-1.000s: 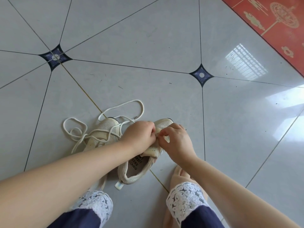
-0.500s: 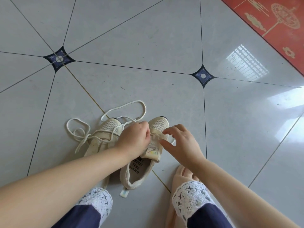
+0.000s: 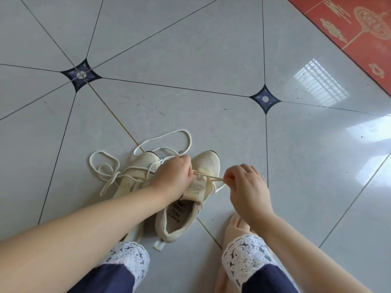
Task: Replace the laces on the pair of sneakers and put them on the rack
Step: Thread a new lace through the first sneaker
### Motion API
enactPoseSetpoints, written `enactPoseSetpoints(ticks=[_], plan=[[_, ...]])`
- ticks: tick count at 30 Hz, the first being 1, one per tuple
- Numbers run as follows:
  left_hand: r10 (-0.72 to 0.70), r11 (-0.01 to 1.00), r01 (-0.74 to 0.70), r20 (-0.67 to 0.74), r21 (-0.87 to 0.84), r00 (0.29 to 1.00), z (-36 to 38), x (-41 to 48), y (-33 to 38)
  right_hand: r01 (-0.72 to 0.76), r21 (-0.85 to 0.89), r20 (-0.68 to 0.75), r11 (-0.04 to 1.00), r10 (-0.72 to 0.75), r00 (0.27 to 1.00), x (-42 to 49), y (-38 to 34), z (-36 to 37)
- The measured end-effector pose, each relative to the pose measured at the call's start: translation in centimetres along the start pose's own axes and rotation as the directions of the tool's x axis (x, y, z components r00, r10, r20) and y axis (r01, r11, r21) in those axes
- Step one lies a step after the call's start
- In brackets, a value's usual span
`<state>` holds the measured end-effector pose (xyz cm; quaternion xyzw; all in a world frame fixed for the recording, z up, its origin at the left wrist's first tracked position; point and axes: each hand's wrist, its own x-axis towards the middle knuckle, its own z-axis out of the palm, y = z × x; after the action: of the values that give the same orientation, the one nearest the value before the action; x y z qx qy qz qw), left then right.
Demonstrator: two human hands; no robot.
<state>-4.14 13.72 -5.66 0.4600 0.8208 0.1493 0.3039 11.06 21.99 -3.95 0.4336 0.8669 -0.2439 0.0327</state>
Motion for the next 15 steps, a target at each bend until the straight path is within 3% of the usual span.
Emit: enactPoseSetpoints(ticks=[3, 8, 13, 15], plan=[[0.023, 0.999, -0.023, -0.014, -0.035, 1.000, 0.2, -0.3, 0.4, -0.087, 0.098, -0.017, 0.991, 0.089, 0.996, -0.5, 0.9, -0.1], [0.032, 0.997, -0.036, -0.052, -0.074, 0.998, 0.7, -0.7, 0.0, -0.005, 0.035, 0.137, 0.999, 0.000, 0.991, 0.8, -0.4, 0.2], [0.043, 0.997, -0.044, -0.017, -0.070, 0.999, 0.9, -0.8, 0.1, 0.233, -0.215, 0.100, 0.948, -0.216, 0.971, 1.8, -2.4, 1.3], [0.039, 0.997, -0.039, -0.002, -0.074, 0.999, 0.8, -0.7, 0.2, 0.243, -0.260, 0.094, 0.935, -0.226, 0.970, 2.0, -2.3, 1.0]])
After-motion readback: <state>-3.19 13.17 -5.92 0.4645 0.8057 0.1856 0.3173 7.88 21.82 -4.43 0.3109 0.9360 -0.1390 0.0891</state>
